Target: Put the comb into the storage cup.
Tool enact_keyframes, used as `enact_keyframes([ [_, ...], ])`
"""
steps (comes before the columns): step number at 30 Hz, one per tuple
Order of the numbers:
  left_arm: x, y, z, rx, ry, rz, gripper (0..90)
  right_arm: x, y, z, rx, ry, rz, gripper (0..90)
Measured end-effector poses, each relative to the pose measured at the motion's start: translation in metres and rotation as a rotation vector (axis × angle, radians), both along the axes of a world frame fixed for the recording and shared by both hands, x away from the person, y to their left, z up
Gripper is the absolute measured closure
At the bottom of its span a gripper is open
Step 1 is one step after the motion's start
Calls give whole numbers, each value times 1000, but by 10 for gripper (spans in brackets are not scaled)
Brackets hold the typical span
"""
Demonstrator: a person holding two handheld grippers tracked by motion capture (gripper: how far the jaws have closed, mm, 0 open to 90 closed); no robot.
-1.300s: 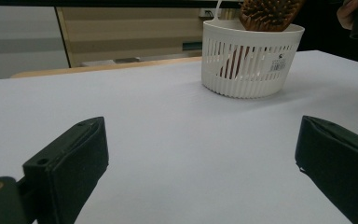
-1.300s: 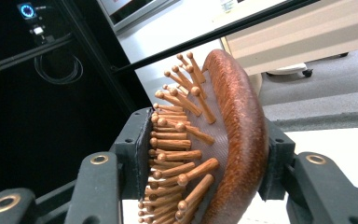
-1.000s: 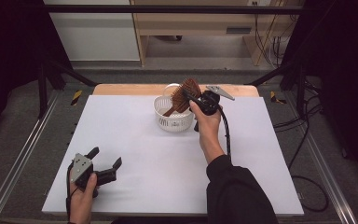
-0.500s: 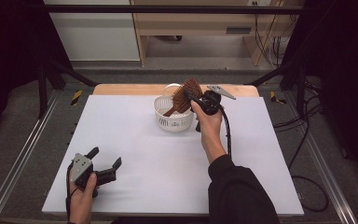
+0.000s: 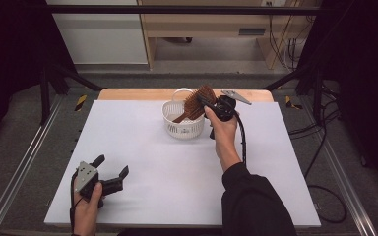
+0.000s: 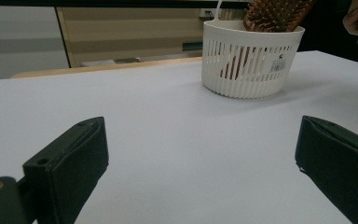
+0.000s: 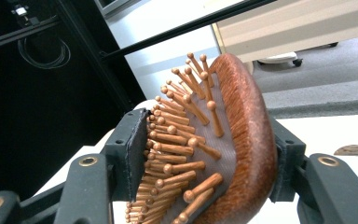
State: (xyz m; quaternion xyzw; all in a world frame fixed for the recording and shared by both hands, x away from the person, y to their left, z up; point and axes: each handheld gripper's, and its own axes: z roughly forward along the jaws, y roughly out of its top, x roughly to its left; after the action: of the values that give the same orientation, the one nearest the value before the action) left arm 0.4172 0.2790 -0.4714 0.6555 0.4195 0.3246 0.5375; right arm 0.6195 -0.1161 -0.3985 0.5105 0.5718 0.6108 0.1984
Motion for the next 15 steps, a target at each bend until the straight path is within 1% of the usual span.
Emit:
enact_keyframes([
  [6,0,-1,0,-1,0,-1,25,1,-5,-2,-5,11,-6,410],
  [7,0,-1,0,-1,1,-1,24,1,-5,-3,2,14,-9,410],
  [15,0,0,0,-1,0,-1,24,2,-8,-6,6,23,-16,404],
])
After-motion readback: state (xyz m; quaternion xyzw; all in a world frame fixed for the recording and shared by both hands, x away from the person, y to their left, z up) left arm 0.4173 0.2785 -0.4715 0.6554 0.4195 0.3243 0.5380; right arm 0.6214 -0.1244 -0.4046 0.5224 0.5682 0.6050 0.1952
